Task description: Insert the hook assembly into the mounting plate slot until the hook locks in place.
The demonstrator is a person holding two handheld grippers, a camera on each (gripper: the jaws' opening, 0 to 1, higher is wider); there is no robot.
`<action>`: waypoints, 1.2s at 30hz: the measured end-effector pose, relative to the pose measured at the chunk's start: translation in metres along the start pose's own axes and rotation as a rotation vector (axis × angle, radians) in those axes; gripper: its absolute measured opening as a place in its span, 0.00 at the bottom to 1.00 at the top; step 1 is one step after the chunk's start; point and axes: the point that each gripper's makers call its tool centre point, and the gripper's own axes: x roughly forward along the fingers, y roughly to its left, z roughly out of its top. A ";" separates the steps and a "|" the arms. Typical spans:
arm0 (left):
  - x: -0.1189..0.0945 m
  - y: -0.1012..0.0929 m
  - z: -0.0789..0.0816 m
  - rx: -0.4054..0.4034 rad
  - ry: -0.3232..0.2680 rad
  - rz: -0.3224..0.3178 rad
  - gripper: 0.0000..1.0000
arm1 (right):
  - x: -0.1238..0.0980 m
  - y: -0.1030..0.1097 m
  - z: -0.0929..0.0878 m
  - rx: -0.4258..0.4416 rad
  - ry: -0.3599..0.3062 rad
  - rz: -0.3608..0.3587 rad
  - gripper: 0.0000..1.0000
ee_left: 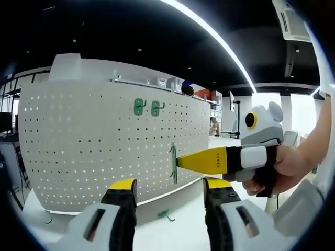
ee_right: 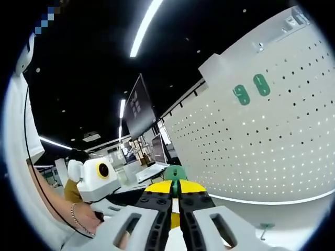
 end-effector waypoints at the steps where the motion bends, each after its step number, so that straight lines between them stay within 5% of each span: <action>1: 0.000 0.001 -0.001 -0.003 0.006 0.002 0.62 | 0.000 -0.001 0.000 0.003 -0.001 -0.002 0.00; 8: 0.000 0.001 -0.004 -0.013 0.014 0.005 0.68 | -0.001 -0.003 0.001 -0.024 0.004 -0.020 0.00; 12: 0.000 0.001 -0.005 -0.010 0.019 0.006 0.68 | -0.005 -0.015 0.005 -0.283 0.052 -0.134 0.00; 15: 0.001 0.001 -0.005 -0.007 0.021 0.006 0.68 | -0.009 -0.025 0.005 -0.369 0.074 -0.207 0.00; 24: 0.001 0.003 -0.007 -0.003 0.029 0.007 0.68 | -0.009 -0.027 0.009 -0.333 0.062 -0.210 0.00; 36: -0.008 0.003 -0.019 -0.004 0.060 -0.006 0.67 | -0.016 -0.057 0.050 -0.332 0.006 -0.283 0.00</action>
